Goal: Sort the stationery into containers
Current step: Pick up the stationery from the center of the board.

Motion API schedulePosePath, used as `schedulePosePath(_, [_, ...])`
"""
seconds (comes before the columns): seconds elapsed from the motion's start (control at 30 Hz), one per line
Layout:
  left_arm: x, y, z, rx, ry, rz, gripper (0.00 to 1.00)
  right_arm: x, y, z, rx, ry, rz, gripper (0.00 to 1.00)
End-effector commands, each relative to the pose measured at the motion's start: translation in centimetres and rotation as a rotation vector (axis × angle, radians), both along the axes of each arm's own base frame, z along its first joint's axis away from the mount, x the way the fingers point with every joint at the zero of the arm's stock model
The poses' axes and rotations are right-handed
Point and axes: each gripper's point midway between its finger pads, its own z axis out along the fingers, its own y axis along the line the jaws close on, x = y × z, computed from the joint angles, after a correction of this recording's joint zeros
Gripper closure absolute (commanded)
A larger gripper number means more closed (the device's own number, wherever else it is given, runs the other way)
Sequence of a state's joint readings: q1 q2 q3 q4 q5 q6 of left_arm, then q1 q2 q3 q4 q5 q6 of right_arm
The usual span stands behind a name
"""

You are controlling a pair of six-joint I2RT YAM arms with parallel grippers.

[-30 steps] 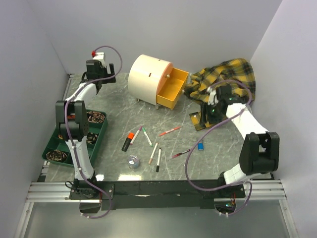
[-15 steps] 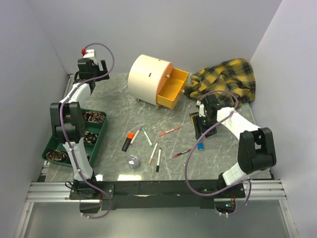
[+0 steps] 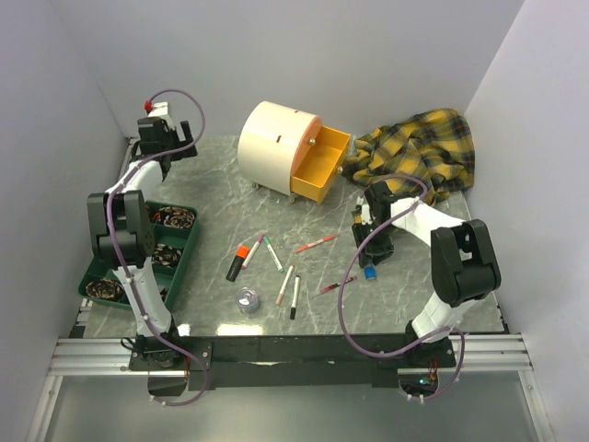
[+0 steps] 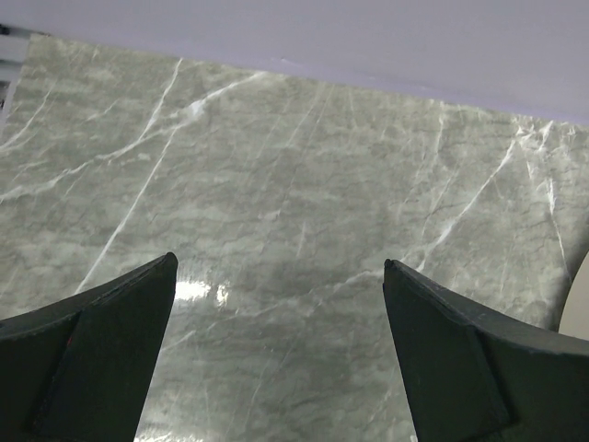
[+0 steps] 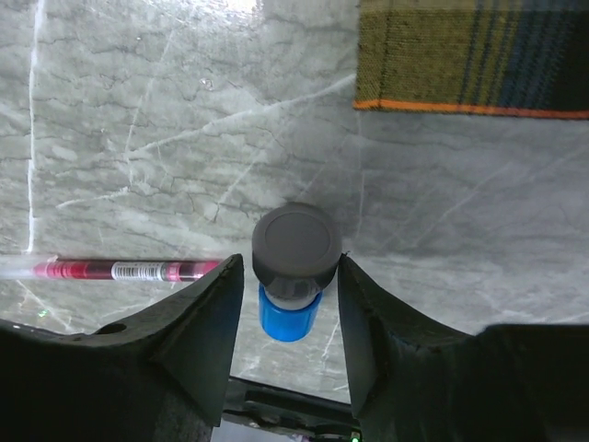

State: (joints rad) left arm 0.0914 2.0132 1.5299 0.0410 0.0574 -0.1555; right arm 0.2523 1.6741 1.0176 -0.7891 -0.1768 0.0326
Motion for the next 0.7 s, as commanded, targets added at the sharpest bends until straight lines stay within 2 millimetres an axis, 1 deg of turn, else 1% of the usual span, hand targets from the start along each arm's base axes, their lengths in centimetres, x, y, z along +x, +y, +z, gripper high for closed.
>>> schedulePosePath(0.0, [-0.4,0.1,4.5,-0.02,-0.098,-0.005,0.01,0.0,0.4,-0.3,-0.004,-0.019,0.031,0.53])
schedulePosePath(0.07, [-0.4,-0.2,4.4,-0.031,-0.098,-0.009,0.01,0.0,0.5,-0.3,-0.003,-0.024,0.037,0.57])
schedulePosePath(0.1, [-0.4,-0.3,4.3,-0.037,-0.099,-0.012,0.0,0.0,0.6,-0.3,-0.004,-0.026,0.043,0.61])
schedulePosePath(0.17, [-0.3,-0.3,4.4,-0.054,-0.099,-0.01,0.01,0.1,0.7,0.1,-0.006,-0.046,0.053,0.65])
schedulePosePath(0.2, [-0.3,-0.5,4.4,-0.057,-0.1,-0.015,0.01,0.1,1.1,0.4,-0.004,-0.058,0.073,0.71])
schedulePosePath(0.27, [-0.1,-0.7,4.7,-0.069,-0.107,-0.022,0.0,0.7,1.1,1.3,-0.009,-0.105,0.12,0.76])
schedulePosePath(0.3, [0.0,-0.7,4.9,-0.067,-0.111,-0.024,0.01,1.4,1.4,2.2,-0.006,-0.14,0.135,0.8])
schedulePosePath(0.37, [0.0,-0.8,5.4,-0.063,-0.122,-0.034,0.01,2.2,1.5,4.1,0.003,-0.202,0.166,0.83])
schedulePosePath(0.4, [0.0,-0.9,5.6,-0.063,-0.125,-0.037,0.01,3.2,1.7,5.5,0.007,-0.25,0.177,0.84])
schedulePosePath(0.47, [-0.1,-1.0,5.9,-0.06,-0.131,-0.045,0.01,3.6,1.7,7.5,0.009,-0.291,0.215,0.86])
schedulePosePath(0.5, [-0.1,-1.0,6.2,-0.062,-0.137,-0.052,0.01,4.7,1.9,9.2,0.009,-0.339,0.219,0.87])
schedulePosePath(0.57, [-0.2,-1.2,6.4,-0.065,-0.142,-0.061,0.01,5.9,2.0,11.5,0.034,-0.395,0.223,0.89])
schedulePosePath(0.6, [-0.2,-1.5,6.5,-0.069,-0.142,-0.071,0.01,7.4,2.5,14.0,0.063,-0.46,0.221,0.9])
schedulePosePath(0.63, [-0.3,-1.9,6.7,-0.082,-0.142,-0.084,0.01,7.9,3.3,15.2,0.114,-0.473,0.227,0.9])
schedulePosePath(0.67, [-0.4,-2.2,6.7,-0.086,-0.14,-0.094,0.01,8.7,3.5,16.6,0.154,-0.498,0.217,0.91])
